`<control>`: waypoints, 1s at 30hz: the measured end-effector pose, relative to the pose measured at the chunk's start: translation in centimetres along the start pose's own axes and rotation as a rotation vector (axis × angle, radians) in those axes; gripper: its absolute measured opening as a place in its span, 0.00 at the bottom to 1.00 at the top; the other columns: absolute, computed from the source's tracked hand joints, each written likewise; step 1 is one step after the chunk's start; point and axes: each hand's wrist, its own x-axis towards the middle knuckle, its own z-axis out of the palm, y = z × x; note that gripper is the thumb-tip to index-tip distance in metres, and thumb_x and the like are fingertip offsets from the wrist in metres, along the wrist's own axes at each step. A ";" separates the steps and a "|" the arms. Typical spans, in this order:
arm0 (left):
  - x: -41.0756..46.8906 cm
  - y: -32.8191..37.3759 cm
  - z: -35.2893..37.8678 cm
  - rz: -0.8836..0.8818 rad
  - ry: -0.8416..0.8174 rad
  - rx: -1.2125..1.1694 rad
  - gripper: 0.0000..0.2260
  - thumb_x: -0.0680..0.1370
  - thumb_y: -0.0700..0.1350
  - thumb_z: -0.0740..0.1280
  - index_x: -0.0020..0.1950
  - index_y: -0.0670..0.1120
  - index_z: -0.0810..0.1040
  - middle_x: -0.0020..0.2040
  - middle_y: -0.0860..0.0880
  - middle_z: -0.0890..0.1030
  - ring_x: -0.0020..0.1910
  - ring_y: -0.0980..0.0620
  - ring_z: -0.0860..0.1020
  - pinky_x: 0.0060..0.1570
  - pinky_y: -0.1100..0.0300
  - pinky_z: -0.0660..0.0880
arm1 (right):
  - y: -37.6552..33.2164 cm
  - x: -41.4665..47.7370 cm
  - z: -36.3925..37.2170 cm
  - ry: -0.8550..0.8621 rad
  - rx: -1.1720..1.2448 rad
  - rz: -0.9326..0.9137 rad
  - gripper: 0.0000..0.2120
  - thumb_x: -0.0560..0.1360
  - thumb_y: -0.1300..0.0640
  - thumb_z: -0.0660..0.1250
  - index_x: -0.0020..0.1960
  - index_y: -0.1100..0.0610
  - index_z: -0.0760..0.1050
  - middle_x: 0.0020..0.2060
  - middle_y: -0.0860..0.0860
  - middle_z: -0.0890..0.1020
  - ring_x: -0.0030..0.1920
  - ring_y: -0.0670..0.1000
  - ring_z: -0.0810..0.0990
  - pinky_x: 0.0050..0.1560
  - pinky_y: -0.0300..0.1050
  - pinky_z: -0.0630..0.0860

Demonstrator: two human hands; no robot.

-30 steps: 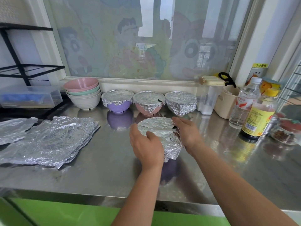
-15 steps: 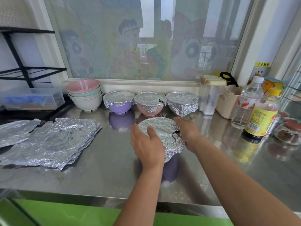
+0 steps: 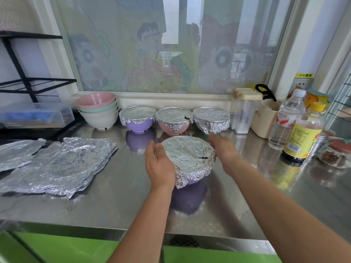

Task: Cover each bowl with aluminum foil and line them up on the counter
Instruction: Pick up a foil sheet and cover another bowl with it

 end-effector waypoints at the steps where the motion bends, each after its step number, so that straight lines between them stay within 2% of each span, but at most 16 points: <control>1: -0.2 0.2 -0.3 0.009 0.003 0.010 0.19 0.83 0.48 0.57 0.72 0.42 0.68 0.71 0.46 0.71 0.71 0.50 0.67 0.72 0.55 0.61 | -0.4 0.0 -0.2 -0.028 0.042 -0.042 0.19 0.75 0.44 0.65 0.61 0.54 0.78 0.58 0.51 0.82 0.61 0.53 0.78 0.67 0.54 0.69; 2: -0.9 0.5 -0.5 0.031 0.015 0.012 0.21 0.83 0.51 0.56 0.73 0.43 0.67 0.72 0.47 0.70 0.71 0.51 0.67 0.72 0.57 0.60 | -0.7 0.0 -0.2 -0.059 0.098 -0.062 0.15 0.77 0.49 0.66 0.60 0.54 0.79 0.57 0.50 0.83 0.60 0.53 0.79 0.67 0.52 0.69; 4: -2.9 0.9 -0.3 0.084 0.034 0.015 0.25 0.81 0.55 0.54 0.73 0.42 0.67 0.72 0.47 0.69 0.72 0.50 0.66 0.71 0.58 0.59 | -1.1 0.1 0.1 -0.173 0.178 -0.061 0.09 0.77 0.54 0.69 0.54 0.56 0.81 0.48 0.52 0.86 0.53 0.55 0.83 0.60 0.51 0.75; 7: -4.4 1.0 1.1 0.123 0.052 0.069 0.27 0.80 0.56 0.53 0.73 0.39 0.66 0.72 0.42 0.68 0.72 0.45 0.65 0.72 0.52 0.59 | -1.2 -0.3 0.9 -0.252 0.210 -0.038 0.13 0.73 0.56 0.72 0.54 0.62 0.81 0.47 0.56 0.85 0.47 0.57 0.83 0.54 0.51 0.76; 10: -3.7 0.7 1.9 0.116 0.130 0.094 0.29 0.77 0.56 0.54 0.70 0.37 0.69 0.69 0.39 0.72 0.69 0.41 0.68 0.70 0.51 0.62 | -0.8 -1.0 1.2 -0.162 0.254 -0.059 0.14 0.74 0.58 0.72 0.57 0.63 0.81 0.47 0.57 0.86 0.46 0.55 0.84 0.51 0.50 0.78; 13: -3.5 0.6 1.9 0.100 0.188 -0.016 0.30 0.75 0.58 0.54 0.68 0.38 0.72 0.66 0.40 0.75 0.66 0.42 0.72 0.66 0.53 0.65 | -0.2 -2.0 1.6 -0.073 0.339 -0.070 0.05 0.74 0.60 0.70 0.48 0.60 0.84 0.42 0.56 0.86 0.43 0.55 0.84 0.49 0.51 0.78; 15: -3.3 0.6 1.8 0.062 0.204 -0.115 0.28 0.75 0.55 0.55 0.67 0.38 0.73 0.65 0.41 0.76 0.64 0.44 0.73 0.65 0.58 0.66 | 0.1 -2.5 1.9 -0.001 0.366 -0.058 0.05 0.74 0.60 0.70 0.43 0.57 0.84 0.40 0.56 0.86 0.43 0.56 0.83 0.50 0.52 0.78; 18: -2.3 0.1 1.7 -0.011 0.212 -0.243 0.25 0.74 0.52 0.58 0.64 0.38 0.75 0.63 0.41 0.78 0.63 0.44 0.74 0.66 0.52 0.68 | 0.7 -2.9 2.4 0.076 0.359 -0.057 0.07 0.76 0.58 0.66 0.46 0.54 0.83 0.42 0.55 0.86 0.46 0.57 0.83 0.54 0.54 0.78; 20: -1.7 -0.1 1.3 -0.067 0.171 -0.311 0.22 0.75 0.50 0.60 0.63 0.39 0.76 0.64 0.42 0.78 0.64 0.45 0.74 0.66 0.50 0.69 | 1.2 -3.2 2.8 0.096 0.370 -0.073 0.09 0.77 0.57 0.65 0.50 0.56 0.83 0.46 0.56 0.86 0.51 0.58 0.83 0.57 0.55 0.77; 22: -0.7 -0.3 0.8 -0.116 0.092 -0.344 0.15 0.79 0.43 0.63 0.64 0.40 0.75 0.65 0.43 0.77 0.65 0.47 0.74 0.68 0.52 0.68 | 1.7 -3.3 2.6 0.110 0.318 -0.077 0.10 0.76 0.54 0.65 0.51 0.56 0.83 0.47 0.54 0.86 0.52 0.58 0.83 0.58 0.55 0.76; 24: 0.2 -0.3 0.0 -0.114 0.027 -0.308 0.14 0.81 0.39 0.61 0.66 0.40 0.73 0.66 0.43 0.75 0.66 0.47 0.73 0.69 0.52 0.67 | 1.2 -3.0 1.7 0.111 0.237 -0.066 0.09 0.75 0.53 0.64 0.44 0.56 0.82 0.41 0.53 0.85 0.46 0.56 0.82 0.51 0.52 0.76; 26: 0.2 0.1 -0.9 -0.081 0.035 -0.195 0.15 0.82 0.41 0.60 0.69 0.42 0.71 0.68 0.45 0.74 0.66 0.49 0.72 0.68 0.56 0.66 | 0.2 -2.2 0.7 0.111 0.161 -0.103 0.09 0.77 0.55 0.63 0.41 0.54 0.79 0.40 0.53 0.82 0.45 0.54 0.78 0.49 0.50 0.71; 29: -2.3 1.1 -1.1 0.004 0.150 -0.049 0.20 0.82 0.48 0.59 0.73 0.44 0.68 0.71 0.46 0.71 0.70 0.49 0.69 0.70 0.54 0.63 | -1.6 -1.3 0.4 -0.057 0.166 -0.137 0.08 0.79 0.57 0.64 0.55 0.56 0.80 0.53 0.55 0.83 0.54 0.54 0.81 0.59 0.47 0.73; 30: -3.5 1.4 -0.7 0.034 0.159 -0.030 0.22 0.82 0.51 0.59 0.74 0.43 0.66 0.72 0.45 0.69 0.71 0.48 0.67 0.71 0.52 0.62 | -2.2 -1.2 0.8 -0.141 0.191 -0.122 0.07 0.79 0.57 0.65 0.56 0.55 0.79 0.53 0.54 0.83 0.53 0.51 0.82 0.56 0.43 0.74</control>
